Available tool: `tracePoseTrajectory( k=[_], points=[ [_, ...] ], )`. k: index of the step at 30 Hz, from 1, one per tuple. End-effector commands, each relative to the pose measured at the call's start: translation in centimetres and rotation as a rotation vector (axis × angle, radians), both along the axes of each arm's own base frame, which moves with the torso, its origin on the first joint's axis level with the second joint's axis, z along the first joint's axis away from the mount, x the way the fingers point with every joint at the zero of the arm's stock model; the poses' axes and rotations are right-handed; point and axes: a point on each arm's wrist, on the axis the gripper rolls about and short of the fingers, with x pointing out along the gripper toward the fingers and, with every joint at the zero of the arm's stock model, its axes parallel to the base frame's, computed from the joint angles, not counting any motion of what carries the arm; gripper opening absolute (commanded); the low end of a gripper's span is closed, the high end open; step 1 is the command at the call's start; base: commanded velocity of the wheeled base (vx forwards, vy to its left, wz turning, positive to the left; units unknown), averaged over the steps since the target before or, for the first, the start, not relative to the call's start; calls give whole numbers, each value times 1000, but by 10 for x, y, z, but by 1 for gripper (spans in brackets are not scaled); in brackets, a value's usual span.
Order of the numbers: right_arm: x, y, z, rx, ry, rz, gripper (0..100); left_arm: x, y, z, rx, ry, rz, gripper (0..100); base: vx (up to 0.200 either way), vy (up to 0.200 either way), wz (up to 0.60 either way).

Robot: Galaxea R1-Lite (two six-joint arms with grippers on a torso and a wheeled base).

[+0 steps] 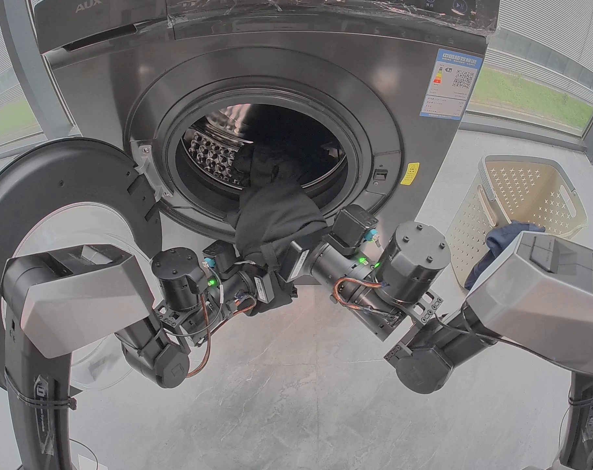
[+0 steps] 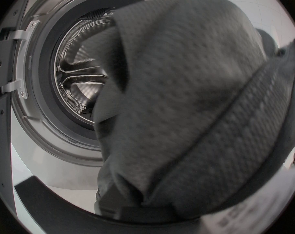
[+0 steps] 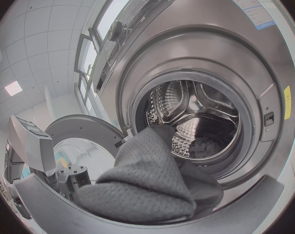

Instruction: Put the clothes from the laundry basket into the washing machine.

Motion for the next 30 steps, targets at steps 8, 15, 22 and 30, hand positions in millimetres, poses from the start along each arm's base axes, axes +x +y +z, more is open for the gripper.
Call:
tracePoseTrajectory(
  k=[8, 15, 22, 30],
  points=[
    [19, -41, -5, -15, 36, -104, 0, 1, 18, 32, -51, -64, 47, 0, 0, 0, 0],
    [18, -38, -20, -54, 61, -106, 0, -13, 22, 44, -53, -67, 41, 0, 0, 0, 0],
    [9, -43, -16, -61, 69, -96, 100, -17, 26, 50, -56, -74, 47, 0, 0, 0, 0],
    [-42, -72, -30, -223, 148, -3, 100, -40, 30, 71, -67, -99, 75, 0, 0, 0, 0]
  ],
)
